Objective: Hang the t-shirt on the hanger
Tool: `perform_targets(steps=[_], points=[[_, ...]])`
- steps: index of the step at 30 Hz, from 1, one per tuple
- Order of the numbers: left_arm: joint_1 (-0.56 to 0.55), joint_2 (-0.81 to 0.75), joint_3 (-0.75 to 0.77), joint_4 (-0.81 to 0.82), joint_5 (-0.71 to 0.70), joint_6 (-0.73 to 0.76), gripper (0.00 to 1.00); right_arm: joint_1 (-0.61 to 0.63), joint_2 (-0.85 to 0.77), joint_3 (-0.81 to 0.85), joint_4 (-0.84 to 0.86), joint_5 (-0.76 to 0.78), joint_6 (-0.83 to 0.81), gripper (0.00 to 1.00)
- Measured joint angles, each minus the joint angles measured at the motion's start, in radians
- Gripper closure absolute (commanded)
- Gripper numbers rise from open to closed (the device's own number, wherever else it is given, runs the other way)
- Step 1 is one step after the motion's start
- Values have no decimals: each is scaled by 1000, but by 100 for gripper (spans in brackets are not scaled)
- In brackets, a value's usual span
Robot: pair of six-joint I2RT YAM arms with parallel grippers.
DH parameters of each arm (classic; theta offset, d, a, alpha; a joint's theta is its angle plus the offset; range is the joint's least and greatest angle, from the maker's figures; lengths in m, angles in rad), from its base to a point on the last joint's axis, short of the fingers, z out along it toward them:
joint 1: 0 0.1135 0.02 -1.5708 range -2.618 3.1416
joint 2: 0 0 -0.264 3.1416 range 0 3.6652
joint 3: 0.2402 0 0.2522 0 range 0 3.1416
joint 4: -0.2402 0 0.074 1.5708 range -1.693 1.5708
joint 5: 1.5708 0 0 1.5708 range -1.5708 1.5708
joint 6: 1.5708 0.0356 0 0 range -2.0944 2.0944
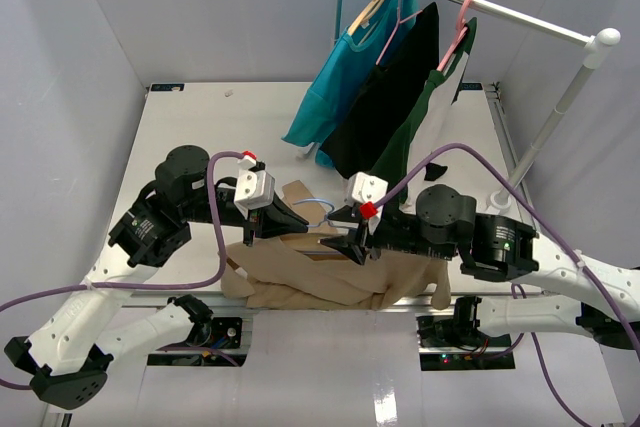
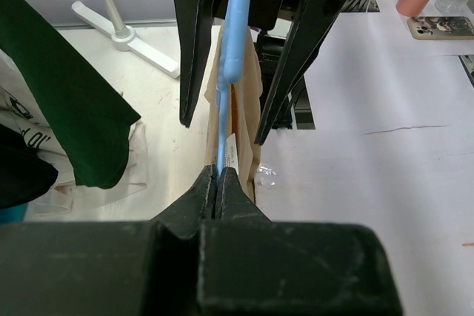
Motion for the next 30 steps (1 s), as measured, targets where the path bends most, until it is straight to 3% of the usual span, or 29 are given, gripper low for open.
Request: perform_targets(steps=[3, 5, 7, 8, 15, 18, 20, 22, 23, 26, 30], points=[[0, -1, 0, 0, 1, 0, 100, -8, 26, 11, -20, -11, -4, 57], [0, -4, 0, 0, 3, 1, 100, -10, 37, 11, -31, -14, -8, 68], [0, -10, 0, -2, 2, 1, 100, -14, 42, 11, -42, -15, -12, 88], [0, -12, 0, -3, 3, 1, 100, -15, 43, 11, -45, -17, -13, 91], [1, -19, -12, 4, 16, 3, 100, -15, 36, 9, -58, -25, 19, 92], [-2, -21, -33, 36, 24, -4, 87, -15, 17, -8, -62, -27, 39, 92], [-5, -20, -48, 53, 27, -13, 86, -15, 3, -26, -60, -27, 50, 92], [-8, -16, -60, 71, 30, -20, 69, -15, -10, -42, -60, -31, 62, 92], [-8, -14, -64, 79, 31, -24, 54, -15, -16, -46, -62, -34, 67, 92], [-3, -11, -69, 100, 21, -40, 38, -15, -48, -54, -91, -41, 88, 92], [0, -13, -71, 121, -2, -59, 8, -15, -103, -56, -133, -24, 139, 92]])
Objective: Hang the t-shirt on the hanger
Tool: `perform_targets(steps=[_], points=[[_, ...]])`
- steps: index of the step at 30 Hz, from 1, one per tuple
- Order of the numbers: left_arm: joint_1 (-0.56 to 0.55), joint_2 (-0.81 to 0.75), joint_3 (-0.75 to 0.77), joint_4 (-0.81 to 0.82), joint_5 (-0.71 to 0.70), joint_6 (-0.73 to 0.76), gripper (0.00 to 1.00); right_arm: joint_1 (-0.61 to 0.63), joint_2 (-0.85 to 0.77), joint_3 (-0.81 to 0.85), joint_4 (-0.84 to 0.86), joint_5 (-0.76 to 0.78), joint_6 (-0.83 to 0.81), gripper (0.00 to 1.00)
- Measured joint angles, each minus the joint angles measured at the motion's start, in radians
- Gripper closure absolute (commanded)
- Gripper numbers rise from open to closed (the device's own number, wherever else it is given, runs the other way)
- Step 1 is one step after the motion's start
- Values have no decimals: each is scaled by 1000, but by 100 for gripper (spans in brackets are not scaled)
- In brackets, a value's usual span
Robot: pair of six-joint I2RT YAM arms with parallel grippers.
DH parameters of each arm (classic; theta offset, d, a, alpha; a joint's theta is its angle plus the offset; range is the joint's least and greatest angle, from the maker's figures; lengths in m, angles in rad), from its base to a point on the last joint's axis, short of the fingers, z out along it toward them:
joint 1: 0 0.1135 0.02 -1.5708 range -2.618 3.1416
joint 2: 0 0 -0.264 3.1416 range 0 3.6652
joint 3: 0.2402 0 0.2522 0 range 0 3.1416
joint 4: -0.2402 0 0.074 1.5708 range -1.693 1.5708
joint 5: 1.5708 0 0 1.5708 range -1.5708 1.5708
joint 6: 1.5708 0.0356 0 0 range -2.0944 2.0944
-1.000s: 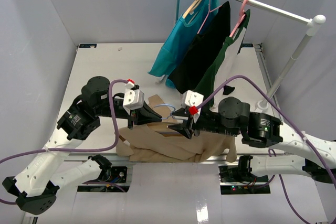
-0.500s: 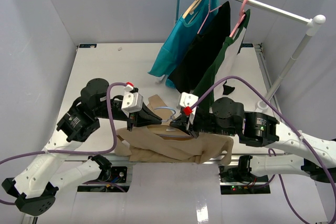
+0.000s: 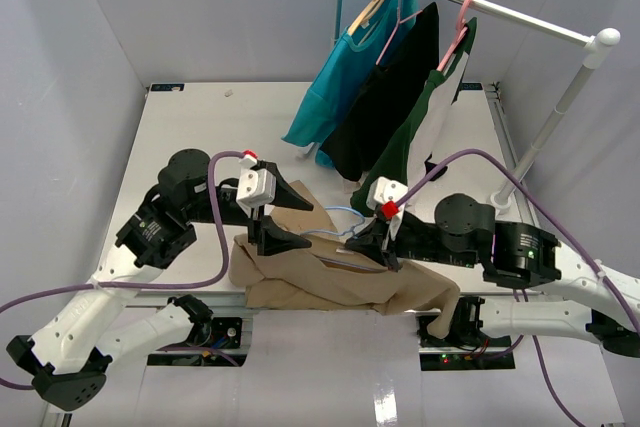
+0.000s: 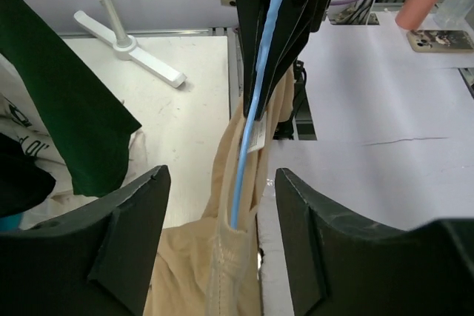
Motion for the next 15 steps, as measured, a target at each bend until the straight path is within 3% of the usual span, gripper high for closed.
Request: perform_targets(steps=[3, 15], points=[[0, -13, -9, 23, -35, -17, 2, 0, -32, -13, -24, 31, 41, 92], [0, -82, -59, 88, -258, -82, 2, 0, -234, -254, -233, 244, 308, 92]])
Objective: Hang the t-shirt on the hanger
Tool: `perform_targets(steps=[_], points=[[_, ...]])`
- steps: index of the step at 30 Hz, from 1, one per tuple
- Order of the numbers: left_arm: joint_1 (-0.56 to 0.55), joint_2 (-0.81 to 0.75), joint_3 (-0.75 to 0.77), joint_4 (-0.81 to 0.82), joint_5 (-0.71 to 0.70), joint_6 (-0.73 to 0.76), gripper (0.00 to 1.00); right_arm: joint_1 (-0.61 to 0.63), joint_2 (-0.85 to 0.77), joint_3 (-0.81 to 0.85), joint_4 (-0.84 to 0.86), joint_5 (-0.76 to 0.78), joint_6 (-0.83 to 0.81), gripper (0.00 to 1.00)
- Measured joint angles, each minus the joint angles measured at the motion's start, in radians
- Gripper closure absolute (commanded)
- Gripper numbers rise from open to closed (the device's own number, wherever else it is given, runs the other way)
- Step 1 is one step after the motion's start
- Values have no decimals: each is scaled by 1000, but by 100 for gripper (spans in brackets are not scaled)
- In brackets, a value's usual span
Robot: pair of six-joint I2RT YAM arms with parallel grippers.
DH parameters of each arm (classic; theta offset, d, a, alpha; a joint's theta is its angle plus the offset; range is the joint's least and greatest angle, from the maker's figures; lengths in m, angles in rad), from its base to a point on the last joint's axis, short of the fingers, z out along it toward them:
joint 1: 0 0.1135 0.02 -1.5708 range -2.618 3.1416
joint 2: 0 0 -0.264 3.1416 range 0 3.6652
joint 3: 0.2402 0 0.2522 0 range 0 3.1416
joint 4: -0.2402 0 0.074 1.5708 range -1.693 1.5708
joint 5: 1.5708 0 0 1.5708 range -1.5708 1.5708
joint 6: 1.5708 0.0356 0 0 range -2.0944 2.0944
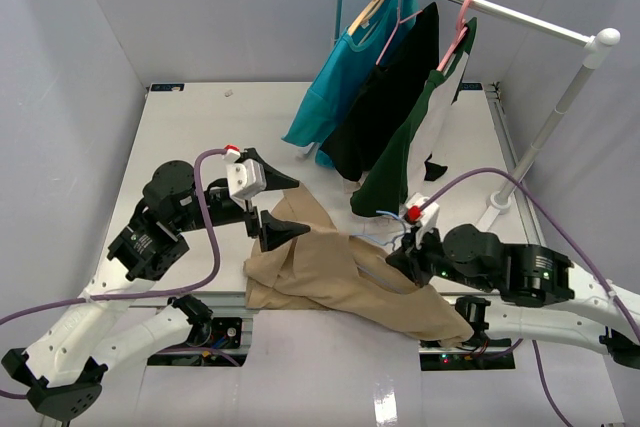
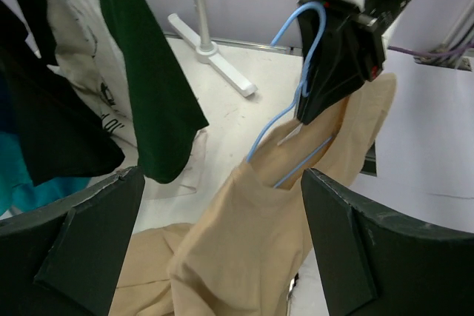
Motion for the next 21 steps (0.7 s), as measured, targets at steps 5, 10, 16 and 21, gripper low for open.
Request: perform_targets(steps=[5, 10, 16, 21], points=[[0, 1, 0, 16, -97, -27, 2, 0, -98, 0, -72, 137, 129, 92], [0, 5, 0, 20, -184, -43, 2, 0, -74, 0, -193, 264, 250, 92], [0, -5, -3, 20, -225, -47, 2, 0, -99, 2, -331, 380, 395, 92], [0, -18, -3, 18, -239, -47, 2, 0, -160, 8, -421, 422, 491, 92]])
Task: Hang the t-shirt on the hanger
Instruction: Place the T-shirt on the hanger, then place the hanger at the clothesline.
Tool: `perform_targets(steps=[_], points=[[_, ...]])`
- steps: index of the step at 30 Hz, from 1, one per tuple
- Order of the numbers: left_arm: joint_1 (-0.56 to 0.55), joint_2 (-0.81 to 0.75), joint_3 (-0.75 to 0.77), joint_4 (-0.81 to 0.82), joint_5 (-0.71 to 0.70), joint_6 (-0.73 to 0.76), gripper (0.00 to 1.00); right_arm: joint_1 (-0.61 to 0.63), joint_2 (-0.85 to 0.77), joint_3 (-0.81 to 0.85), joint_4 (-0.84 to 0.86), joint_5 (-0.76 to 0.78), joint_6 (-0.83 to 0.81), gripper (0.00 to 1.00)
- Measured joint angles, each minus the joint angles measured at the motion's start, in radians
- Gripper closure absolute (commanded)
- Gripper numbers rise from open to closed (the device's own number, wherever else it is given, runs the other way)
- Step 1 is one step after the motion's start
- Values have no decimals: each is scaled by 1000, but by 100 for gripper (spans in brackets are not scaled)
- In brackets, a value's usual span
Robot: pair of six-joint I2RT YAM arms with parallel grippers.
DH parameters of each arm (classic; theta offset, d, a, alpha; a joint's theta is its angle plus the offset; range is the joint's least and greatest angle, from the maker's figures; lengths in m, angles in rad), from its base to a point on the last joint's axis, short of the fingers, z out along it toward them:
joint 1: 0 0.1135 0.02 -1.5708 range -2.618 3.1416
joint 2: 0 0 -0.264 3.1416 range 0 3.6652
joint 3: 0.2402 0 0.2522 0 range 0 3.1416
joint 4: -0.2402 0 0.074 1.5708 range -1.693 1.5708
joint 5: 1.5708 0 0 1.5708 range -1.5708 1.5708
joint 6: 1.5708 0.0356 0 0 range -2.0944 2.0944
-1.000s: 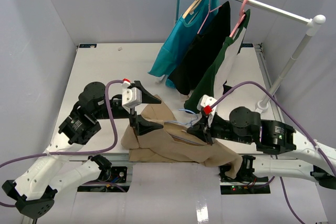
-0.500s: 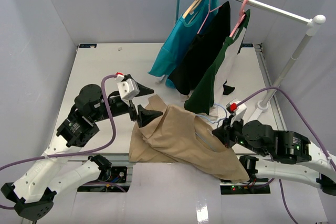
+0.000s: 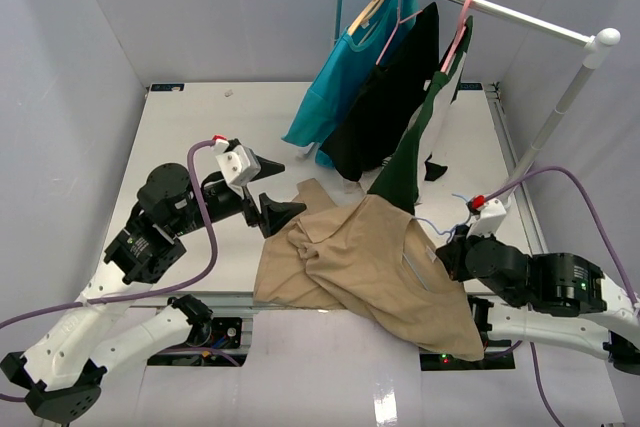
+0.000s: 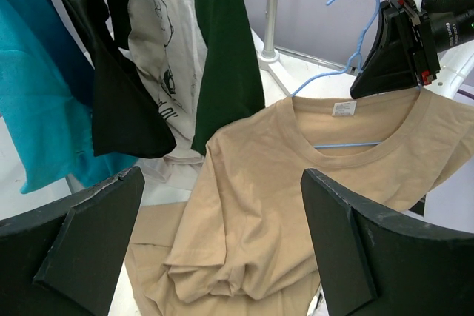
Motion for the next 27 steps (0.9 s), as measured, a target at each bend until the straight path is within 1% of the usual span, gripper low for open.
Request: perform_targets(steps=[4, 10, 15, 19, 21, 24, 27], points=[[0, -4, 0, 0, -22, -9, 2, 0, -33, 2, -67, 12, 61, 92], [0, 33, 5, 15, -43, -60, 2, -2, -34, 2, -99, -24, 77, 92], [0, 95, -62, 129, -21, -143, 2, -11, -2, 24, -114, -80, 75, 92], [0, 203, -129, 257, 11, -207, 2, -11, 12, 36, -114, -98, 85, 92], [0, 282, -133, 315, 36, -227, 2, -11, 10, 34, -111, -102, 95, 92], [-10, 387, -119, 374, 66, -235, 2, -11, -4, 18, -93, -112, 106, 92], [-53, 479, -59, 420, 71, -194, 3, -12, -8, 15, -94, -117, 117, 92]])
